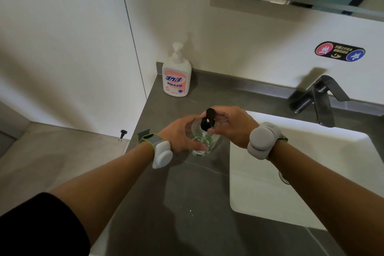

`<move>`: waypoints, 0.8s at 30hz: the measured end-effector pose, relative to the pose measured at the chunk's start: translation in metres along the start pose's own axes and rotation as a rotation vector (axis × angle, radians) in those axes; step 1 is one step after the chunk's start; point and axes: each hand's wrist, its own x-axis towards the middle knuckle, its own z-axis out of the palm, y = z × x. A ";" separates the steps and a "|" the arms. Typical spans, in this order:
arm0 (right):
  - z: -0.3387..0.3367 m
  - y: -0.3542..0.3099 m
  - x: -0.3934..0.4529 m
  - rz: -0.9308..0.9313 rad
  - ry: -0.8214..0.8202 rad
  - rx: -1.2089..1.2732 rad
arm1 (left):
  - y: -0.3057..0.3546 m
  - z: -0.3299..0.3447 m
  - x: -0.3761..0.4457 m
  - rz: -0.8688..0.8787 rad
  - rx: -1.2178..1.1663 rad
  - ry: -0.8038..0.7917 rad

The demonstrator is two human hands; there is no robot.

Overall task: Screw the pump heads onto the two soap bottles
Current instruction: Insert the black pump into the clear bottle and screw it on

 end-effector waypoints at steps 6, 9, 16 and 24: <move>0.000 0.003 0.004 0.031 -0.017 -0.048 | 0.002 -0.002 -0.002 -0.013 0.004 -0.008; 0.003 0.006 0.007 0.042 0.014 -0.098 | 0.001 -0.002 -0.002 -0.010 -0.004 -0.010; 0.001 0.005 0.007 0.025 -0.044 -0.024 | 0.001 -0.002 -0.003 0.005 0.000 0.007; 0.009 0.006 0.006 0.075 0.037 0.000 | 0.004 -0.002 -0.002 0.016 0.039 -0.009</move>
